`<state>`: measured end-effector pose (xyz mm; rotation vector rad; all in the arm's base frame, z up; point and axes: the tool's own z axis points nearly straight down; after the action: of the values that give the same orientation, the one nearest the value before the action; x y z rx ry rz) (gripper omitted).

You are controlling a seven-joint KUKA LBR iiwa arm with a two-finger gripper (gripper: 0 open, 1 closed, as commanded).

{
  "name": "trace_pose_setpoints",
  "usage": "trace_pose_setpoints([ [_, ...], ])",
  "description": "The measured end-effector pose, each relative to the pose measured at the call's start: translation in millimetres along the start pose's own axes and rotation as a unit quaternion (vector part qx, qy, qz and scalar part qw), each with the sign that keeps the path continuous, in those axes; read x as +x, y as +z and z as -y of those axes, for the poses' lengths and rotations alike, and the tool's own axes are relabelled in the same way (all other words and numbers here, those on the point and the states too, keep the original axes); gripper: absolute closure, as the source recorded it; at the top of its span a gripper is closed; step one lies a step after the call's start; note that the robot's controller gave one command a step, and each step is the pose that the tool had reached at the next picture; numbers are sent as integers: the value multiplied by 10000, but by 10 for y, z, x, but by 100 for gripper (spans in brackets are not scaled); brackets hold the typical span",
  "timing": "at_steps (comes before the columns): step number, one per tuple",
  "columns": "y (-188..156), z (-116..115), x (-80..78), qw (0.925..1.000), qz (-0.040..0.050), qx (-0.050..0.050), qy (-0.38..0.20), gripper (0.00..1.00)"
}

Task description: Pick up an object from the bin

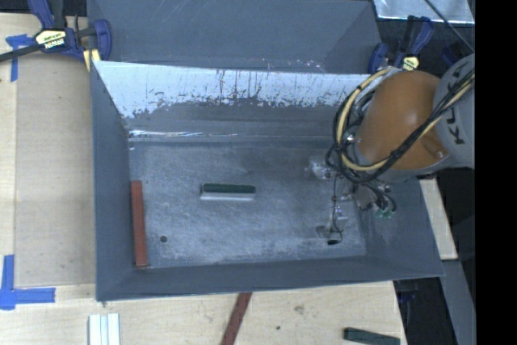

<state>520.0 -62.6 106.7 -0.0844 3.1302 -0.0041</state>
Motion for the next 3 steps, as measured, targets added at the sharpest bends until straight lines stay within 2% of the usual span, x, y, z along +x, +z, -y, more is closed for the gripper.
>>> trace_pose_setpoints([
  [1,312,-115,-205,9999,-46,-34,-111,0],
  [2,310,-250,-171,10000,-41,-1,37,0],
  [3,308,-745,-223,10000,-30,-15,12,0],
])
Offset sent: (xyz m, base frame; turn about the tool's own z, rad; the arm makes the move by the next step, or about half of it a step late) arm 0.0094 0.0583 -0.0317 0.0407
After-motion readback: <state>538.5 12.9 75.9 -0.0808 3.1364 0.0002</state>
